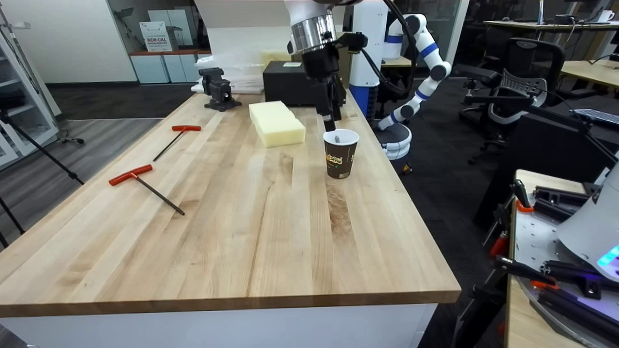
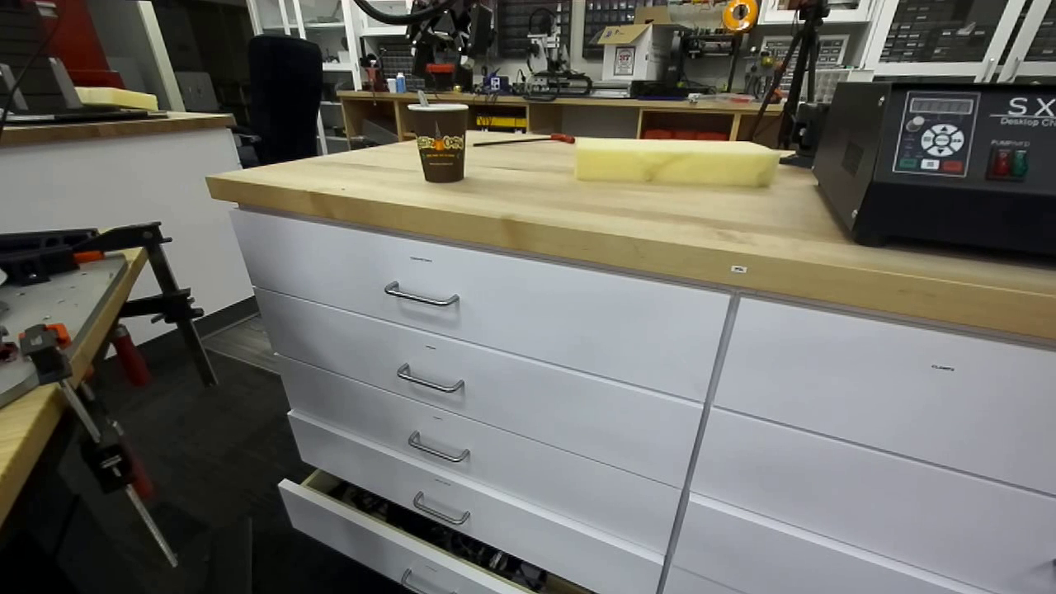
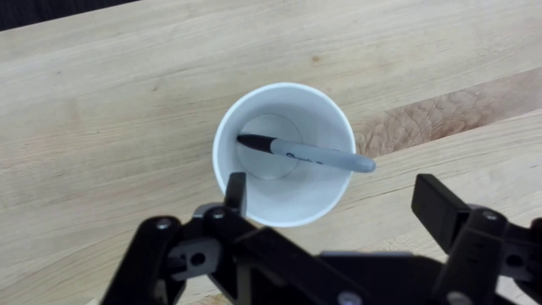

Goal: Remove the marker from the cup and place it on the table

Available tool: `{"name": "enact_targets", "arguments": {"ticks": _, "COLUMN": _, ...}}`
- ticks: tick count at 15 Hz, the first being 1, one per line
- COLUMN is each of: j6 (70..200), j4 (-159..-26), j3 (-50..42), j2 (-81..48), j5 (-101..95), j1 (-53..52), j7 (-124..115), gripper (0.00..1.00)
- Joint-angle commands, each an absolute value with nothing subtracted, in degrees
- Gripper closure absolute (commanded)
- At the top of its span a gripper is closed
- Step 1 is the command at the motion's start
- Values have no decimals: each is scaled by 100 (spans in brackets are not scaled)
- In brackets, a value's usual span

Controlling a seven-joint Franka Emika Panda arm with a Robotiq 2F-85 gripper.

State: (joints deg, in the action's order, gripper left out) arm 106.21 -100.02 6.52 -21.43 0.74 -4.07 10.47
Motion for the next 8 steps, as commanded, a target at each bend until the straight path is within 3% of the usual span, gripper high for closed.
{"name": "enact_targets", "arguments": {"ticks": 1, "j6": 10638, "j4": -10102, "j3": 675, "j2": -2043, "j5": 81, "j1": -447, "j7": 1137, "gripper": 0}}
{"name": "enact_targets", "arguments": {"ticks": 8, "j6": 10872, "j4": -10387, "j3": 740, "j2": -1910, "j5": 60, "j1": -494, "j7": 1238, "gripper": 0}}
